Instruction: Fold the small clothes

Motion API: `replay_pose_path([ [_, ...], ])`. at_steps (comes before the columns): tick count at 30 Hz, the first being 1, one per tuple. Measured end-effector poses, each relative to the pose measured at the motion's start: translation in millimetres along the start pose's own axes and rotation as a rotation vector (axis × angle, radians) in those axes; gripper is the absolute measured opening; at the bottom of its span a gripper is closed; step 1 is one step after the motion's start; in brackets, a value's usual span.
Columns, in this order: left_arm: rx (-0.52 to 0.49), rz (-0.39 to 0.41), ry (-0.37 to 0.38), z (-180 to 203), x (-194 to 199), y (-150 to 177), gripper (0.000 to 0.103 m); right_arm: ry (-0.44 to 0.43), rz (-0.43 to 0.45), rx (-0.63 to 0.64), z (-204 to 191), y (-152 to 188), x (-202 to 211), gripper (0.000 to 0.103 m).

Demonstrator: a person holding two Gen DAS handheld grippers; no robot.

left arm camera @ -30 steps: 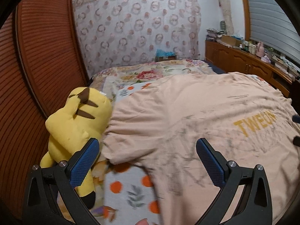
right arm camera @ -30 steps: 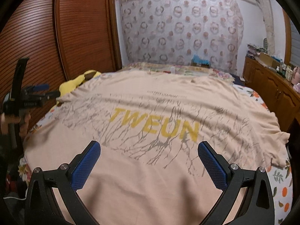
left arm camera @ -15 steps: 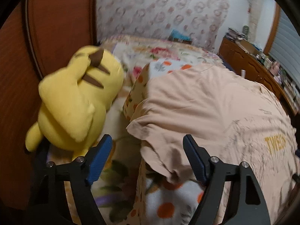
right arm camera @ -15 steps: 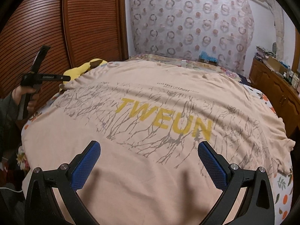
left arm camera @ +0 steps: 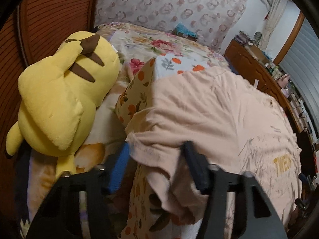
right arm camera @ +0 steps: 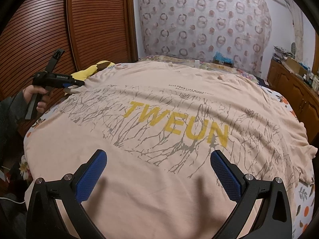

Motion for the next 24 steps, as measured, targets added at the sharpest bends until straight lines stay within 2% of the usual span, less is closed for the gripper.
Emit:
replay_pose_path([
  [1, -0.006, 0.002, 0.004, 2, 1, -1, 0.035, 0.000, 0.002, 0.001, 0, 0, 1, 0.103],
  [3, -0.057, 0.003, -0.024, 9, 2, -1, 0.030, -0.006, 0.007, 0.000, -1, 1, 2, 0.103],
  [5, -0.088, 0.013, -0.083, 9, 6, -3, 0.014, -0.003, 0.006, -0.005, 0, 2, 2, 0.103],
  [7, -0.116, 0.018, -0.111, 9, 9, -5, 0.009, -0.005, 0.005, -0.009, 1, 3, 2, 0.103],
  [10, -0.159, 0.051, -0.132, 14, 20, -11, 0.006, -0.008, 0.009, -0.011, 1, 3, 3, 0.103],
  [14, -0.242, 0.153, -0.175, 38, 48, -30, 0.006, -0.013, 0.011, -0.018, 3, 3, 5, 0.103],
  [19, -0.324, 0.179, -0.122, 88, 63, -41, 0.006, -0.016, 0.007, -0.019, 5, 2, 5, 0.103],
  [24, -0.422, 0.197, -0.037, 158, 69, -36, 0.007, -0.016, 0.008, -0.021, 6, 2, 5, 0.103],
])
Point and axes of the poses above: each gripper's, at about its wrist camera, not at the fingertips, and x roughly against the way its jaws point, z to its right, y to its underside, the point moved 10 cm from there along -x, roughly the way its jaws point, and after that the axes turned 3 degrees about z, right-handed, at the moved point
